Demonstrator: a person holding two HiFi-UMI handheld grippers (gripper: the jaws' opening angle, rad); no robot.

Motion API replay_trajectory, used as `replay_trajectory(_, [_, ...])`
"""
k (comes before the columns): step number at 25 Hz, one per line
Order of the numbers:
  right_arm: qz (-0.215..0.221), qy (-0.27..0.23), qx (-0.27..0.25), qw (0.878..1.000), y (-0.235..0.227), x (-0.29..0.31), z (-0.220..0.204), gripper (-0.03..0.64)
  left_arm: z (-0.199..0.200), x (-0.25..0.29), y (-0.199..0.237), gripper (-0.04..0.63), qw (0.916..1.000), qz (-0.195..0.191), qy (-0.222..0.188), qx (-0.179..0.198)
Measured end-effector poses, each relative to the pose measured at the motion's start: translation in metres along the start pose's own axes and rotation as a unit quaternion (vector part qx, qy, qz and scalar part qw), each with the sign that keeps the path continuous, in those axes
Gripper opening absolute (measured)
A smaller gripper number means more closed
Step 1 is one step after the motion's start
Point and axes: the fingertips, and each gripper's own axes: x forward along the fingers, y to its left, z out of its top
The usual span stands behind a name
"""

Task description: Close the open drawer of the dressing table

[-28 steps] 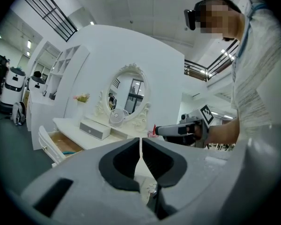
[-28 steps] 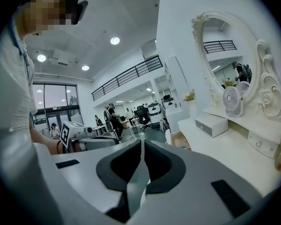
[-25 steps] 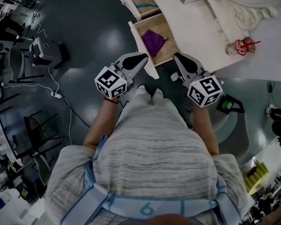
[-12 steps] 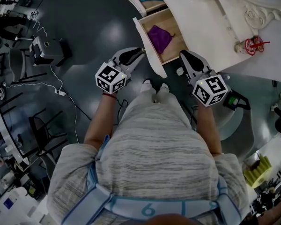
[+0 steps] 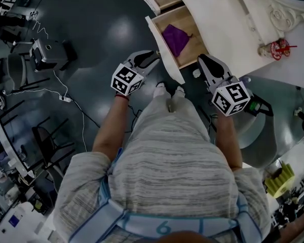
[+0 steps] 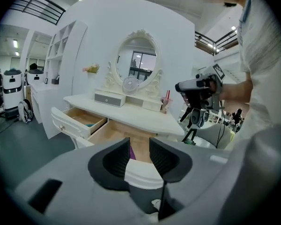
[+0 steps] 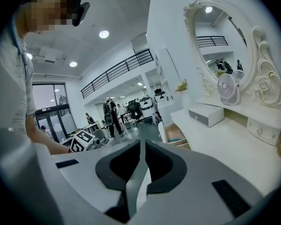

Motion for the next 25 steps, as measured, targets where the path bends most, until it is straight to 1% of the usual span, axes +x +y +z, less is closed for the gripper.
replay_trajectory(8, [-0.008, 0.01, 0.007, 1.0, -0.005, 0.006, -0.012, 0.012, -0.041, 0.024, 0.023, 0.126, 0.9984, -0.002, 0.056, 0.003])
replay_trajectory(11, [-0.007, 0.015, 0.01, 1.0, -0.008, 0.009, -0.016, 0.012, -0.057, 0.032, 0.028, 0.13, 0.9963, -0.005, 0.085, 0.014])
replay_trajectory(15, [-0.006, 0.02, 0.008, 1.0, -0.012, 0.014, -0.019, 0.012, -0.086, 0.047, 0.033, 0.135, 0.9902, -0.007, 0.132, 0.046])
replay_trajectory(18, [-0.006, 0.023, 0.007, 1.0, -0.015, 0.017, -0.02, 0.012, -0.1, 0.057, 0.037, 0.135, 0.9851, -0.01, 0.16, 0.063])
replay_trajectory(21, [-0.007, 0.026, 0.01, 1.0, -0.017, 0.018, -0.022, 0.012, -0.114, 0.066, 0.042, 0.135, 0.9806, -0.011, 0.181, 0.076])
replay_trajectory(25, [-0.007, 0.031, 0.015, 0.999, -0.019, 0.019, -0.029, 0.012, -0.13, 0.074, 0.047, 0.135, 0.9738, -0.011, 0.212, 0.081])
